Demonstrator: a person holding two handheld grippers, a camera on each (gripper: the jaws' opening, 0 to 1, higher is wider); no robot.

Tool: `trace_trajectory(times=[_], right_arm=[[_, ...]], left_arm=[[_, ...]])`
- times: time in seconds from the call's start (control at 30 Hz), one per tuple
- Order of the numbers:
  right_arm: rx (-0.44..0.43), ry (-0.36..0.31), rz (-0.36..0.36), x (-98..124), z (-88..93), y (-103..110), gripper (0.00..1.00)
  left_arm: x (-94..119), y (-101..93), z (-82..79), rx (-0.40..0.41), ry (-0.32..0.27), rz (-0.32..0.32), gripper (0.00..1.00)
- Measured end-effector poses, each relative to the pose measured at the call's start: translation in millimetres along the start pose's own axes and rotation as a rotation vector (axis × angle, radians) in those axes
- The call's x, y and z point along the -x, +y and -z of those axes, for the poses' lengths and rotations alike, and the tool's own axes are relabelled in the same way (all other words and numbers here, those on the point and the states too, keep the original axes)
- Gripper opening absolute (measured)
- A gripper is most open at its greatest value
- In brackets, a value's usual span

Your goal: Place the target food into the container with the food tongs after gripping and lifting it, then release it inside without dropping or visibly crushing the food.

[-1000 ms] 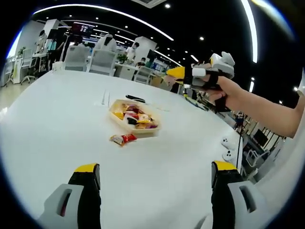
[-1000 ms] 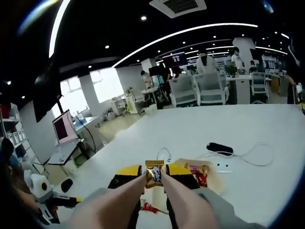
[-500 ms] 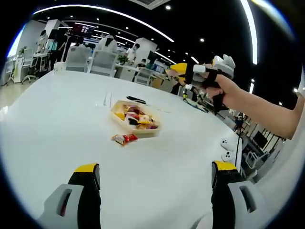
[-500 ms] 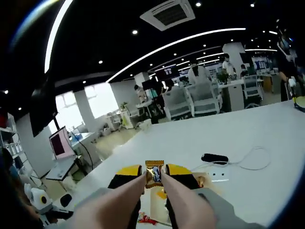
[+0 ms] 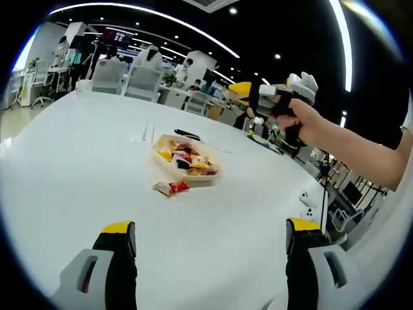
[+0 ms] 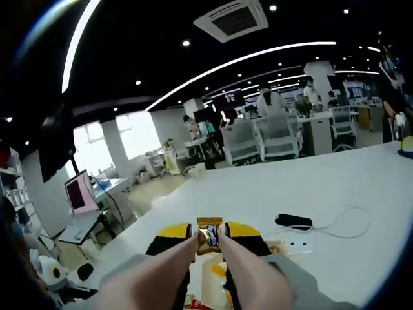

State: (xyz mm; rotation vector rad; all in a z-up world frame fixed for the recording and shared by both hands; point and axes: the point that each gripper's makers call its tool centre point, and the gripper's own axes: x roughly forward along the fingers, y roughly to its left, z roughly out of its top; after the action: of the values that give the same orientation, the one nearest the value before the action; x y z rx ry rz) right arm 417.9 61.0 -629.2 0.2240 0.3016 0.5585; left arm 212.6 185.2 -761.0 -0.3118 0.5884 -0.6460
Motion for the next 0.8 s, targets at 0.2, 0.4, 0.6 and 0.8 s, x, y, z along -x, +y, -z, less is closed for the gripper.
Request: trace_trajectory(times=[0.2,0.4,0.6,0.8], right_arm=[[0.014,0.003,-0.043,-2.2,1.9,11.4,0.22],[-0.01,0.018,-0.049,-3.3,6.4,14.3,0.24],[-0.021,0.026,-0.031,-1.1,10.0,9.1,0.25],[-0.017,0.053,-0.024,2.0,22.1,8.6,0.26]], left_arm=[[0.2,1.4,1.5,0.004,0.006,-0.003,0.97],[-0.2,0.9,2.3,0.01,0.003,0.0,0.97],[1.7,1.6,0.0,0.021,-0.008,0.0,0.97],[2.1,4.5,2.5,0.021,-0.006,-0.001,0.97]])
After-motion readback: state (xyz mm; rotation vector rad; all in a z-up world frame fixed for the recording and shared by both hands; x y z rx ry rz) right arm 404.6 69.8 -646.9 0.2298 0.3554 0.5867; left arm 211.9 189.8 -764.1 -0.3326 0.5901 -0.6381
